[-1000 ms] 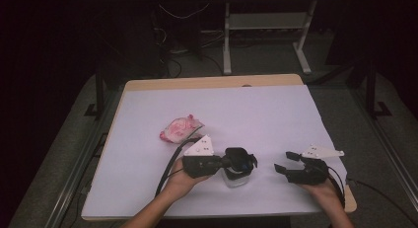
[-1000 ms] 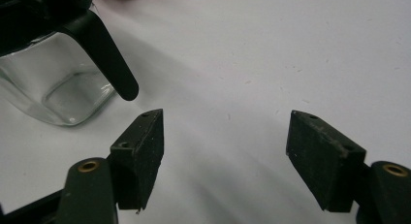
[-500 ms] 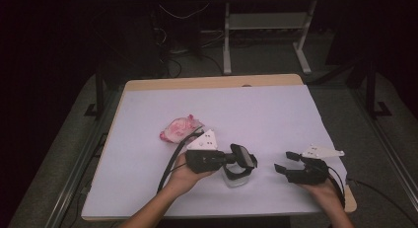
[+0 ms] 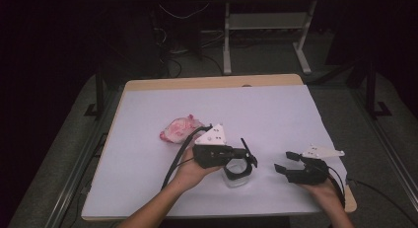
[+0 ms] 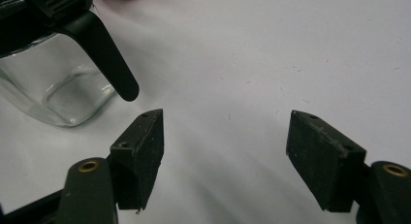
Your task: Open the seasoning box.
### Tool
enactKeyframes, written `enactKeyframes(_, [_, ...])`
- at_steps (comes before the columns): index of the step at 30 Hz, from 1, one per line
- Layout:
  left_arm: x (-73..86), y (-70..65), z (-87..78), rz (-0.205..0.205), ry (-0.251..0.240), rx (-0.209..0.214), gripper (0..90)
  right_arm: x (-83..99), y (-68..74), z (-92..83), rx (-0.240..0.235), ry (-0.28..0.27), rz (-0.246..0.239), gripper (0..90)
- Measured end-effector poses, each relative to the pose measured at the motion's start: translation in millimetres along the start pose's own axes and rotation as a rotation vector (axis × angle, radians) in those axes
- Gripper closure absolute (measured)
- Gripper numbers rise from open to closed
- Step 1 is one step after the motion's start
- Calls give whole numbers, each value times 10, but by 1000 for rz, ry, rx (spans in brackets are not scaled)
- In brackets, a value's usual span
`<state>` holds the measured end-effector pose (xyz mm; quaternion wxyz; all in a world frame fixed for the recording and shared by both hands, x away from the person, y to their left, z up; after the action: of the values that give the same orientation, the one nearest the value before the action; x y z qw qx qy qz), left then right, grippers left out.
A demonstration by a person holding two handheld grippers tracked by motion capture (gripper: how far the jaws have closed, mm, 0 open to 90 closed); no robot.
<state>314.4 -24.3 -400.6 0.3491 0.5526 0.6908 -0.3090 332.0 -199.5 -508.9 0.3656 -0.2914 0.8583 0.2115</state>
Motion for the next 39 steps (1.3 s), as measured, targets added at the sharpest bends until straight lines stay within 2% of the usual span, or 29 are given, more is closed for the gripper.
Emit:
enactKeyframes(16, [-156,-23,152,26,1,23,900,-2,4,-3,-2,-4,-2,293])
enactKeyframes(39, [-211,-16,347,34,20,41,900,-1,14,-2,-4,-2,-5,293])
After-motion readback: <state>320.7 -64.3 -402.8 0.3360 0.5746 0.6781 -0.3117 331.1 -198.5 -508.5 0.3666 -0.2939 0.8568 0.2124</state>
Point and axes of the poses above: each handheld gripper's, and its own axes: z roughly forward along the jaws, x roughly out of its underside, y roughly to its left, the point moved 10 cm from there along z, roughly forward along the jaws, and after that the axes turned 8 degrees about y, right-handed, at the moved point
